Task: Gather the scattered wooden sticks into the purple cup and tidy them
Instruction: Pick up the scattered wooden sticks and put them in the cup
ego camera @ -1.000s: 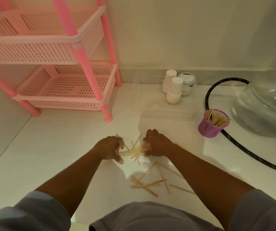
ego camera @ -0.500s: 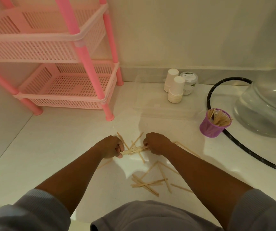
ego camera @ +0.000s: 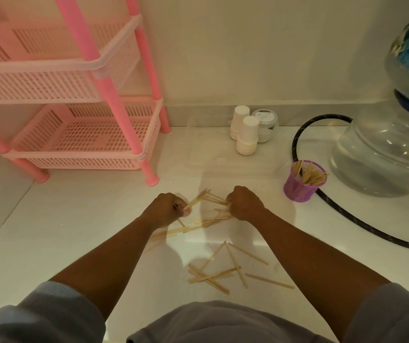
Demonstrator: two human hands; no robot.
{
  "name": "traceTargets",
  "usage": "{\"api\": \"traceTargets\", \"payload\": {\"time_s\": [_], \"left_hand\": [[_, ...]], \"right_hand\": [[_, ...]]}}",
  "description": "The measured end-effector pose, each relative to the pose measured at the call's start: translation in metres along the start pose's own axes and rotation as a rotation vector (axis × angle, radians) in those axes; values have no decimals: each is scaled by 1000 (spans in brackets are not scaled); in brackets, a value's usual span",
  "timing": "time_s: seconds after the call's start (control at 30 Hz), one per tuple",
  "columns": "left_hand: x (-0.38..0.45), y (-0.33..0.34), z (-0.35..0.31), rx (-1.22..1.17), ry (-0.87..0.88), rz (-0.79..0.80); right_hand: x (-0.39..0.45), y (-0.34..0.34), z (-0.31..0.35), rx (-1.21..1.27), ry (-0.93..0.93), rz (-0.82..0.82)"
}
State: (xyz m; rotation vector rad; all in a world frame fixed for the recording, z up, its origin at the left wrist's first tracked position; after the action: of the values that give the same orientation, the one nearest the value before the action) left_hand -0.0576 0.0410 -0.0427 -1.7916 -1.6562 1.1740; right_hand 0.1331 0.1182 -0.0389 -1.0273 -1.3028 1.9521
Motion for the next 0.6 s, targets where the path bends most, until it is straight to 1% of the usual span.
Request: {"api": "traceTargets", "payload": {"time_s": [0.13, 0.23, 0.47, 0.6], "left_hand": [[7, -8, -18, -199, -8, -105], [16, -11, -31, -260, 24, -155], [38, -3, -71, -420, 20, -169], [51, 3, -102, -428, 61, -186]], "right_hand": [[1, -11, -23, 194, 132, -54], [2, -20, -35, 303, 161, -90], [-7, -45, -59, 614, 237, -236], [-16, -63, -69, 682, 247, -314]]}}
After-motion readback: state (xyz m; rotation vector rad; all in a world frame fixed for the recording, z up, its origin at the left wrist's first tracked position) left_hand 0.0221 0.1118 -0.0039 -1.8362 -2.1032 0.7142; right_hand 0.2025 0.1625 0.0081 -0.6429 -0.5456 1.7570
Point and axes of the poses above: each hand's wrist, its own x-axis towards the middle knuckle, its own y-axis out of the palm, z = x × y, the point moved 8 cm from there along x, towards the middle knuckle
